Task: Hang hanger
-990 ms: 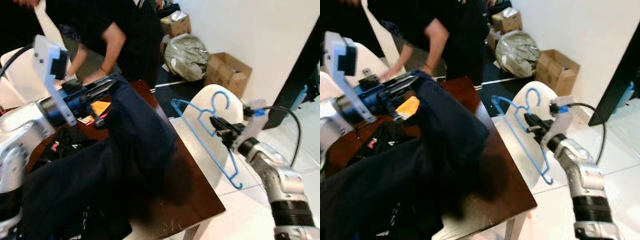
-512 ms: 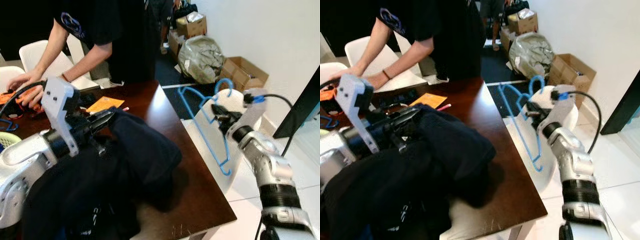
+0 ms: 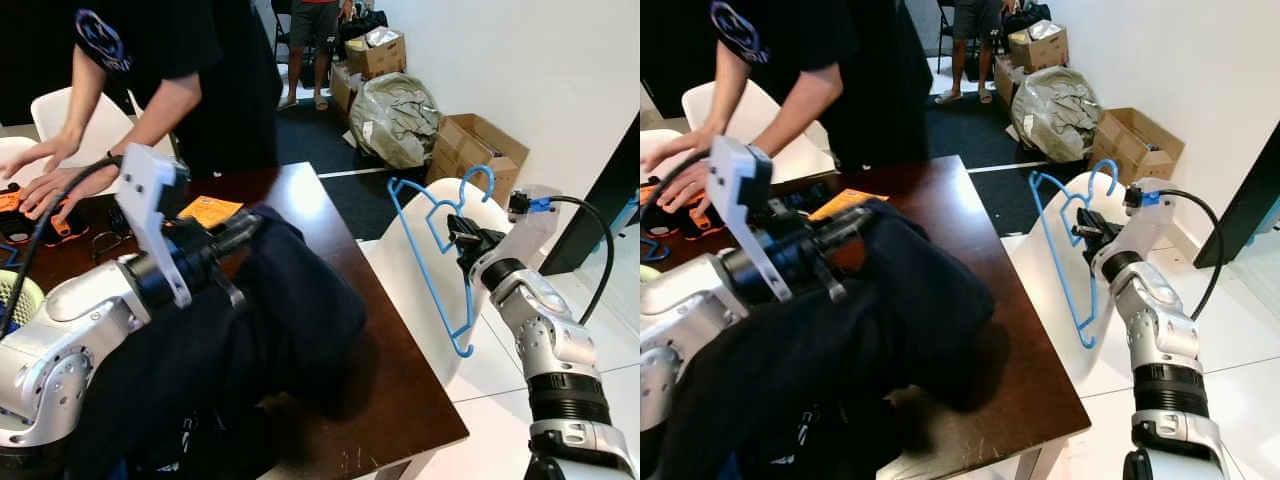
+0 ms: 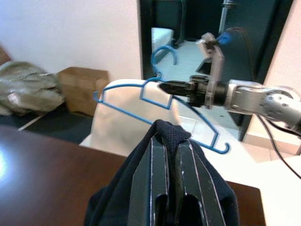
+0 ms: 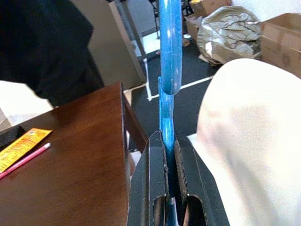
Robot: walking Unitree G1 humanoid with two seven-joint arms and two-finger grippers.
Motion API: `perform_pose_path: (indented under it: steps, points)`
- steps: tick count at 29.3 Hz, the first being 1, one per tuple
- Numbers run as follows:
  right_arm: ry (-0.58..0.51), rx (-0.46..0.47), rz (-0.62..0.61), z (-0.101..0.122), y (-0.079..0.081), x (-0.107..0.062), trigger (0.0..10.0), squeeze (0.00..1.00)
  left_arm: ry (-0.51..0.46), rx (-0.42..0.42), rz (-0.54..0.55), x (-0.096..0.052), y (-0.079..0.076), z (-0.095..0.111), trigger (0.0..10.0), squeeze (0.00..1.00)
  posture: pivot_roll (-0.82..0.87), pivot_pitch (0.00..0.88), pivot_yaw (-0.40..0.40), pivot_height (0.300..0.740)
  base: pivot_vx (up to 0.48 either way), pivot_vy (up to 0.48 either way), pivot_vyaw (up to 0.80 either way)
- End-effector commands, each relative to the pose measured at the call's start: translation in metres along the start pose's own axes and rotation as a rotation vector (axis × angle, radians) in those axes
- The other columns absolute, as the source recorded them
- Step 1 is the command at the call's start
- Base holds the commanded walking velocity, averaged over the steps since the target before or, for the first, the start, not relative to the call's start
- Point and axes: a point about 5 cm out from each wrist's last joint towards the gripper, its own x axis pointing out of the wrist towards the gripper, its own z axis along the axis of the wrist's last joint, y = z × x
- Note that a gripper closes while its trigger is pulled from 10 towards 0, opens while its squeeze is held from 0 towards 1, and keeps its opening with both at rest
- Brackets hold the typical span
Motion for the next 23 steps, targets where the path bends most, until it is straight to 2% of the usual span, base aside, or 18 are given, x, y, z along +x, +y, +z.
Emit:
perform_pose_path:
  steps: [1, 3, 5, 6, 9, 11, 12, 13, 15, 16, 18, 20, 21, 22, 23]
  points:
    - [-0.029, -0.014, -0.015, 0.007, 0.000, 0.003, 10.0, 0.00, 0.017, 0.030, -0.086, 0.004, -0.007, 0.004, 10.0, 0.00, 0.05, 0.035, 0.007, 0.740, 0.000, 0.000, -0.60]
    - [-0.029, -0.014, -0.015, 0.007, 0.000, 0.003, 10.0, 0.00, 0.017, 0.030, -0.086, 0.004, -0.007, 0.004, 10.0, 0.00, 0.05, 0.035, 0.007, 0.740, 0.000, 0.000, -0.60]
    - [-0.056, -0.001, -0.024, 0.010, 0.000, 0.003, 10.0, 0.00, -0.035, 0.073, -0.148, 0.017, -0.008, 0.019, 10.0, 0.00, 0.04, 0.051, 0.018, 0.740, 0.000, 0.000, -0.80]
    - [-0.056, -0.001, -0.024, 0.010, 0.000, 0.003, 10.0, 0.00, -0.035, 0.073, -0.148, 0.017, -0.008, 0.019, 10.0, 0.00, 0.04, 0.051, 0.018, 0.740, 0.000, 0.000, -0.80]
    - [-0.062, 0.008, -0.014, 0.008, 0.000, 0.001, 10.0, 0.00, -0.125, 0.087, -0.105, 0.022, 0.000, 0.036, 10.0, 0.00, 0.03, 0.055, 0.021, 0.740, 0.000, 0.000, -0.80]
    - [-0.062, 0.009, -0.012, 0.008, 0.000, 0.000, 10.0, 0.00, -0.148, 0.086, -0.086, 0.022, 0.002, 0.039, 10.0, 0.00, 0.03, 0.055, 0.021, 0.740, 0.000, 0.000, -0.80]
    - [-0.063, 0.009, -0.009, 0.008, 0.001, 0.000, 10.0, 0.00, -0.179, 0.067, -0.032, 0.017, 0.011, 0.043, 10.0, 0.00, 0.03, 0.060, 0.023, 0.740, 0.000, 0.000, 0.00]
    - [-0.063, 0.009, -0.009, 0.008, 0.001, 0.000, 10.0, 0.00, -0.179, 0.067, -0.032, 0.017, 0.011, 0.043, 10.0, 0.00, 0.03, 0.060, 0.023, 0.740, 0.000, 0.000, 0.00]
    - [-0.064, 0.000, -0.006, 0.008, 0.001, 0.000, 10.0, 0.00, -0.221, 0.021, 0.077, 0.004, 0.028, 0.047, 10.0, 0.00, 0.03, 0.068, 0.023, 0.740, 0.000, 0.000, 0.00]
    - [-0.064, 0.000, -0.006, 0.008, 0.001, 0.000, 10.0, 0.00, -0.221, 0.021, 0.077, 0.004, 0.028, 0.047, 10.0, 0.00, 0.03, 0.068, 0.023, 0.740, 0.000, 0.000, 0.00]
    - [-0.063, -0.001, -0.004, 0.007, 0.001, 0.000, 10.0, 0.00, -0.214, 0.008, 0.193, -0.016, 0.045, 0.045, 10.0, 0.00, 0.03, 0.068, 0.023, 0.740, 0.000, 0.000, 0.00]
    - [-0.059, 0.000, 0.000, 0.005, 0.001, 0.000, 10.0, 0.00, -0.103, 0.056, 0.333, -0.040, 0.058, 0.036, 10.0, 0.00, 0.04, 0.077, 0.019, 0.740, 0.000, 0.000, 0.00]
    - [-0.059, 0.000, 0.000, 0.005, 0.001, 0.000, 10.0, 0.00, -0.103, 0.056, 0.333, -0.040, 0.058, 0.036, 10.0, 0.00, 0.04, 0.077, 0.019, 0.740, 0.000, 0.000, 0.00]
    - [-0.057, 0.000, 0.001, 0.004, 0.001, -0.001, 10.0, 0.00, -0.053, 0.080, 0.381, -0.047, 0.062, 0.033, 10.0, 0.00, 0.04, 0.077, 0.019, 0.740, 0.000, 0.000, 0.00]
    - [-0.055, 0.001, 0.006, 0.004, 0.002, -0.001, 10.0, 0.00, 0.056, 0.102, 0.494, -0.060, 0.072, 0.024, 10.0, 0.00, 0.05, 0.084, 0.018, 0.740, 0.000, 0.000, 0.00]
